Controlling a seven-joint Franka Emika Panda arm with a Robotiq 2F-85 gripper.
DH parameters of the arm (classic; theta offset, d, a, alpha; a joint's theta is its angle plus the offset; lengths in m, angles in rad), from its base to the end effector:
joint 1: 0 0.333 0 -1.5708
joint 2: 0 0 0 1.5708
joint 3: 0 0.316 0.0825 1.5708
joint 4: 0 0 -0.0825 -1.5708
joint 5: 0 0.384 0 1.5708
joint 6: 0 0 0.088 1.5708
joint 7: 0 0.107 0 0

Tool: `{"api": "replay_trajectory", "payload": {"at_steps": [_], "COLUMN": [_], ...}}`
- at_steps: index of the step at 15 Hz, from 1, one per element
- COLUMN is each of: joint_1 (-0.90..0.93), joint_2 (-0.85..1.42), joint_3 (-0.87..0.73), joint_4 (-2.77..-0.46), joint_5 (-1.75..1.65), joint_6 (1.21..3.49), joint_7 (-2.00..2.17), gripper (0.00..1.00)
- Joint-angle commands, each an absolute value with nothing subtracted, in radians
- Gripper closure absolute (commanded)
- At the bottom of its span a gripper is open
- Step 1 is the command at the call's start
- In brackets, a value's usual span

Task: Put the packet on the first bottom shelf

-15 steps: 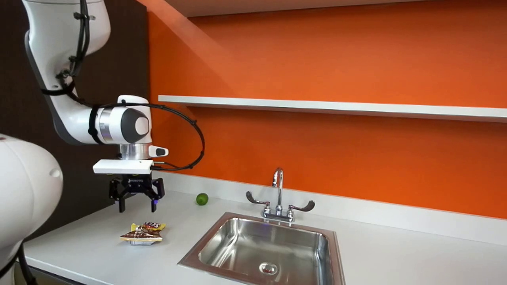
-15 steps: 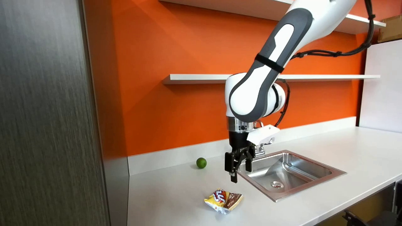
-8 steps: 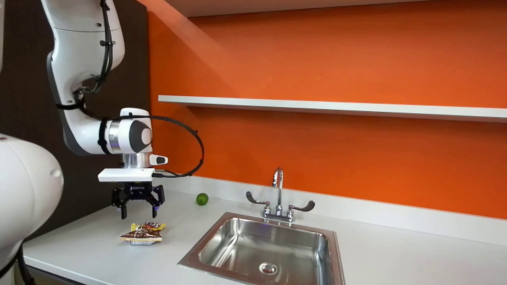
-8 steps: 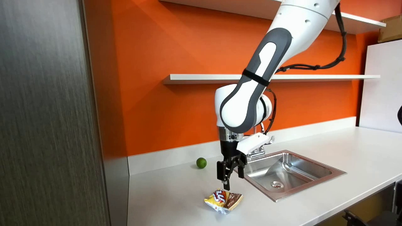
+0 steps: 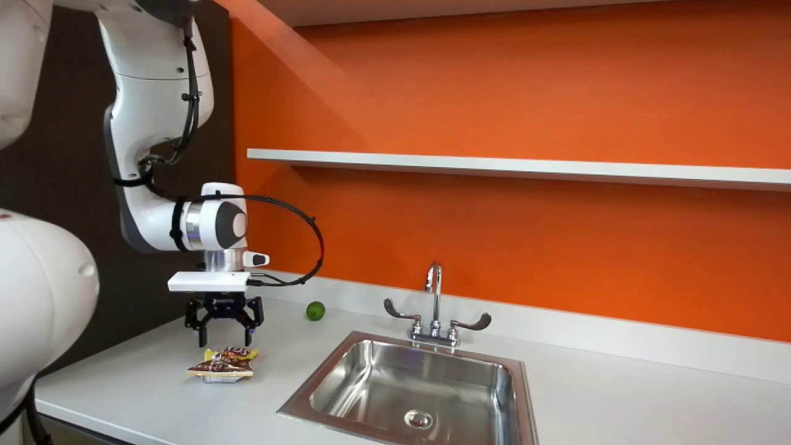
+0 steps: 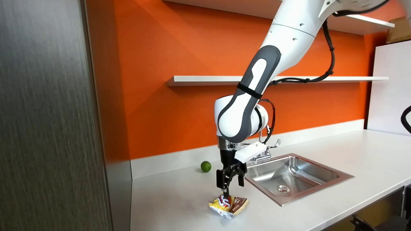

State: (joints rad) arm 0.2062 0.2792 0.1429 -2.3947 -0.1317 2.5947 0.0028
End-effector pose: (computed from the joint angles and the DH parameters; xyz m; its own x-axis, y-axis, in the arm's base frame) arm 0.4612 0.1734 0.1963 0.8950 0.4397 -0.0753 0.4422 -0.8967 0.0208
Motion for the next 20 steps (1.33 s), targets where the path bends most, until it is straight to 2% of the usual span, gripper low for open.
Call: {"api": "replay_trajectory", "payload": {"at_steps": [1, 16, 17, 18, 20], "joint_1": [0.216, 0.223, 0.223, 0.223, 0.222], "joint_2": [0.326, 0.387, 0.388, 0.388, 0.388], "joint_3": [0.126, 0.111, 0.111, 0.111, 0.112], "joint_4": [-2.345, -2.307, -2.307, -2.307, -2.307], "joint_5": [-0.159, -0.15, -0.15, -0.151, -0.149], "joint_6": [2.591, 2.57, 2.57, 2.57, 2.568], "joint_7": [0.035, 0.033, 0.032, 0.033, 0.029], "gripper": [0.0, 0.0, 0.09, 0.26, 0.42]}}
